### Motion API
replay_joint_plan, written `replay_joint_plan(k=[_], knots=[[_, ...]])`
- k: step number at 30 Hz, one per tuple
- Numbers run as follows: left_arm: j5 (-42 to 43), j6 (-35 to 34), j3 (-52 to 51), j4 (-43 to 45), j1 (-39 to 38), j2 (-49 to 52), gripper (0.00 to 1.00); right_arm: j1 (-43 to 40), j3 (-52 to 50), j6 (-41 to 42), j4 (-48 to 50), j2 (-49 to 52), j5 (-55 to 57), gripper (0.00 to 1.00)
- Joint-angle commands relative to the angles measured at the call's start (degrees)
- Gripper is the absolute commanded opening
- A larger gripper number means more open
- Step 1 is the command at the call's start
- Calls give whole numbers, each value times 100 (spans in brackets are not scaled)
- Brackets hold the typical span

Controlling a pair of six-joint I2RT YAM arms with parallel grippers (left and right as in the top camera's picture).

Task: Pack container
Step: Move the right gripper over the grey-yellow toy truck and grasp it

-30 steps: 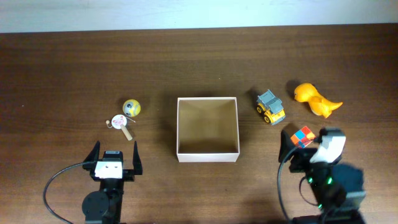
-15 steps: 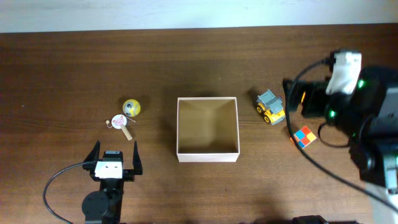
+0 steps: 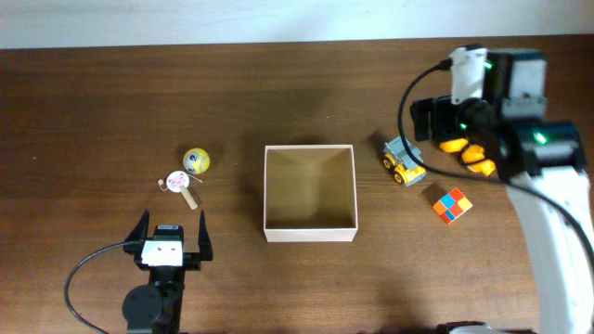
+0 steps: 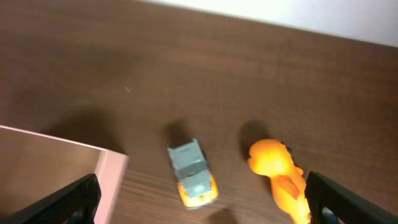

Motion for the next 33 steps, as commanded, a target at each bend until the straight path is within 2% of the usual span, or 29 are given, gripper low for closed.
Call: replay_joint_plan(k=[1,5,9,17,25,33], knots=[[68,92,-24,-20,-22,-39,99,-11,68,-409,55,566,306,100],[68,92,-24,-20,-22,-39,99,-11,68,-402,85,1220,269,93],[68,92,-24,-20,-22,-39,99,-11,68,-402,44,1624,-96,99],[68,92,-24,-20,-22,-39,99,-11,55,-378,-24,2365,-693,98],[68,92,-24,-20,-22,-39,99,-17,52,-378,-190,3121,-713,98],[68,92,-24,-20,-22,-39,99,-22,42,-450,-455,3294,-688,98]])
